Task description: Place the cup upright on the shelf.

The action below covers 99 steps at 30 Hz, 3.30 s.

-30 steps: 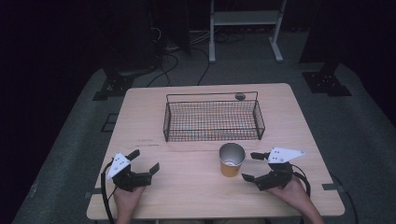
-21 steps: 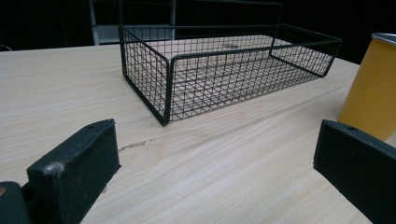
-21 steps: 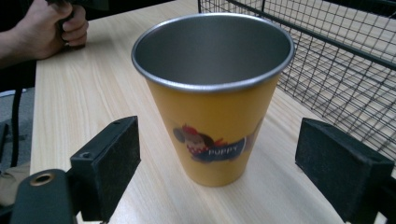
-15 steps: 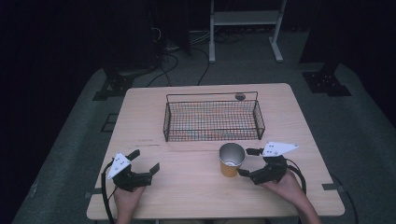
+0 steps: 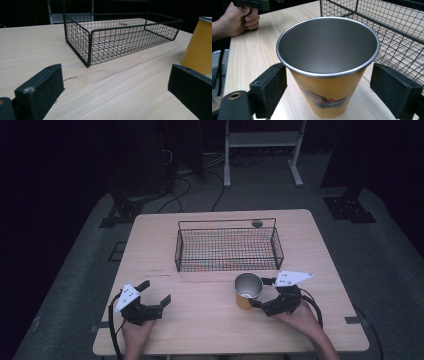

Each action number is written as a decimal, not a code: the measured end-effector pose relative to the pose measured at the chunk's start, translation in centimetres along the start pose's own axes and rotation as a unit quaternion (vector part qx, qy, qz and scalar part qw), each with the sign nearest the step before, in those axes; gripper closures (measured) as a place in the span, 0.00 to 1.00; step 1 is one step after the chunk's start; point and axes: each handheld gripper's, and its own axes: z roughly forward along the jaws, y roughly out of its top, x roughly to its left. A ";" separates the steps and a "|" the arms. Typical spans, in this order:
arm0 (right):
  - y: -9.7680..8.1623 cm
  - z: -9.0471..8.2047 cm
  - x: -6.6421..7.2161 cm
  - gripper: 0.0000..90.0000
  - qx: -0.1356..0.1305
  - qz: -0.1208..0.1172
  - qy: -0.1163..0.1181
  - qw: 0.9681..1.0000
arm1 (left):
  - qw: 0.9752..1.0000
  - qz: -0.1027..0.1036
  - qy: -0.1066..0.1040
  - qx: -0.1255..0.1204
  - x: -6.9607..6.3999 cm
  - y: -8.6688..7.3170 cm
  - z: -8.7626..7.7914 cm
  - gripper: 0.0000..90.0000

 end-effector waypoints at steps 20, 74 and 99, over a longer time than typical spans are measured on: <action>0.6 2.2 0.2 0.13 -0.002 -0.015 0.001 1.000 | 1.000 0.000 -0.001 0.000 0.0 0.0 0.0 0.00; 5.1 1.6 -0.2 0.16 -0.024 -0.035 0.004 0.999 | 1.000 0.002 0.000 0.000 0.0 0.0 0.0 0.00; 11.2 1.5 -3.9 0.16 -0.046 -0.017 0.013 0.999 | 1.000 0.001 -0.001 0.001 0.0 0.0 0.0 0.00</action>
